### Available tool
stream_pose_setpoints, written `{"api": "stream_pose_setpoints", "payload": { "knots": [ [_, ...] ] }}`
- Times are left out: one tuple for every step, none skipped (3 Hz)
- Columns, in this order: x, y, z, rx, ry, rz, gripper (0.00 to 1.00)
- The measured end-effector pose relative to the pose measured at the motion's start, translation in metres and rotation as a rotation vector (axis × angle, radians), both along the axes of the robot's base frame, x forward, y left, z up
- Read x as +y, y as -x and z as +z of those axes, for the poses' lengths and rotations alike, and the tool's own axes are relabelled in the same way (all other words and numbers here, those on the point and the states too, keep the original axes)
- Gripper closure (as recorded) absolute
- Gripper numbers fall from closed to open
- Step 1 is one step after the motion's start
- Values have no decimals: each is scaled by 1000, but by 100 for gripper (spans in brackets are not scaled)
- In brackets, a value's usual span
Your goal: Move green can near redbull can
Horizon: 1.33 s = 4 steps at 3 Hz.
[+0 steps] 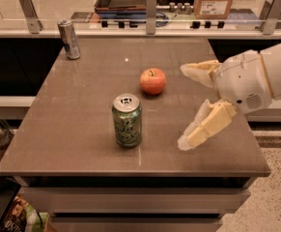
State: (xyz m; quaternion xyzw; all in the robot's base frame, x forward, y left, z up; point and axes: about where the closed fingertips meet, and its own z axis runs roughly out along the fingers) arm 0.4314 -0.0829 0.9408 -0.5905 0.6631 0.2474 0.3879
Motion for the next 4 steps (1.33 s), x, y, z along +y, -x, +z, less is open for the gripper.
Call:
{"api": "stream_pose_setpoints", "payload": {
  "knots": [
    [32, -1, -10, -8, -163, 16, 0],
    [58, -8, -15, 0, -290, 36, 0],
    [81, -17, -19, 10, -361, 49, 0],
    [101, -25, -24, 9, -407, 48, 0]
  ]
}}
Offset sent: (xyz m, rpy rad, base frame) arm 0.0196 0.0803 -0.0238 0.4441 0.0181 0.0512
